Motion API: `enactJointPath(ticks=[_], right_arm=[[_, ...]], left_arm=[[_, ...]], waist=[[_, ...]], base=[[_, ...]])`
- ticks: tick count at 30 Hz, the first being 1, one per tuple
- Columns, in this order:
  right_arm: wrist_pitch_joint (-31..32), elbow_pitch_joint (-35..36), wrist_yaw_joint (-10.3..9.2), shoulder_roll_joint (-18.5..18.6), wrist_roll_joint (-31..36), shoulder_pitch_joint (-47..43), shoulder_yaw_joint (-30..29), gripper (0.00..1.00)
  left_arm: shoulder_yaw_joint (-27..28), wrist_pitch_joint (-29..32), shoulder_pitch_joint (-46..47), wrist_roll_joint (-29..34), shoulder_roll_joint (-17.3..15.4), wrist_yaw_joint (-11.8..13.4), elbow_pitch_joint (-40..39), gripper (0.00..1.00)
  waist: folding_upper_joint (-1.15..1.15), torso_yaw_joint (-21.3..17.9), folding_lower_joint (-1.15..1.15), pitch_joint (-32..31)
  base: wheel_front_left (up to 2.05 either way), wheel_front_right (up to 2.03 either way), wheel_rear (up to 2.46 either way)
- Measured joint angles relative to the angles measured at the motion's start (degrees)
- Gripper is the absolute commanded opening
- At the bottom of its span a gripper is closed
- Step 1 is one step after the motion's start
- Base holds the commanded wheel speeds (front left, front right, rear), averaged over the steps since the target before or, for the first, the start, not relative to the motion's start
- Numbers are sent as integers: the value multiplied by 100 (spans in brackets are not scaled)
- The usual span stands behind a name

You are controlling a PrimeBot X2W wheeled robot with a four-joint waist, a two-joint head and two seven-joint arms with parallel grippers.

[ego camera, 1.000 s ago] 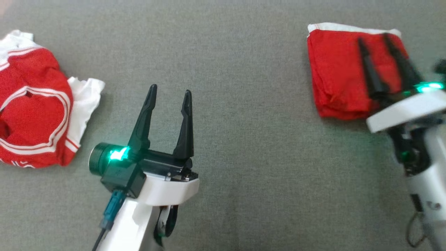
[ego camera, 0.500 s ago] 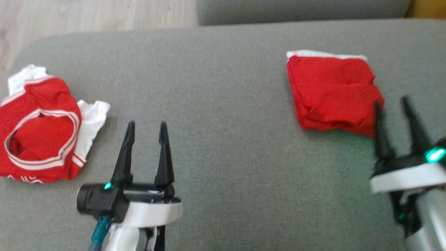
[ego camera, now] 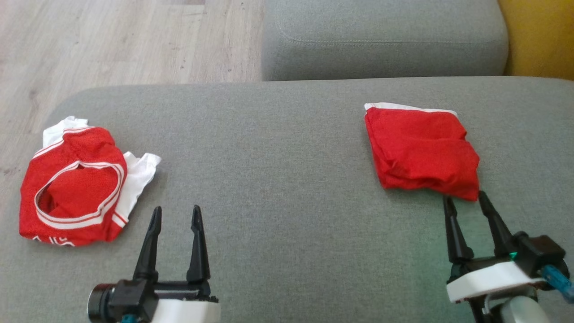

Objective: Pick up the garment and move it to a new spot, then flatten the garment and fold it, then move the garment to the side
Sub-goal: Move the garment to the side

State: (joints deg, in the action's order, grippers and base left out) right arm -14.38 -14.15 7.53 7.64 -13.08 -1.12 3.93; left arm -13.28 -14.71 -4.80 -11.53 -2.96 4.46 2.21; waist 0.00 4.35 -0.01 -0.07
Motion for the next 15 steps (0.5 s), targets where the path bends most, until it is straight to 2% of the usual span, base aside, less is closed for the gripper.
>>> enactJointPath(ticks=[15], right_arm=[[0,-80,0,-155,209,-99,-79,100]], left_arm=[[8,0,-20,245,0,-113,255,100]], waist=[[0,-75,1,-51]], base=[[0,0,0]])
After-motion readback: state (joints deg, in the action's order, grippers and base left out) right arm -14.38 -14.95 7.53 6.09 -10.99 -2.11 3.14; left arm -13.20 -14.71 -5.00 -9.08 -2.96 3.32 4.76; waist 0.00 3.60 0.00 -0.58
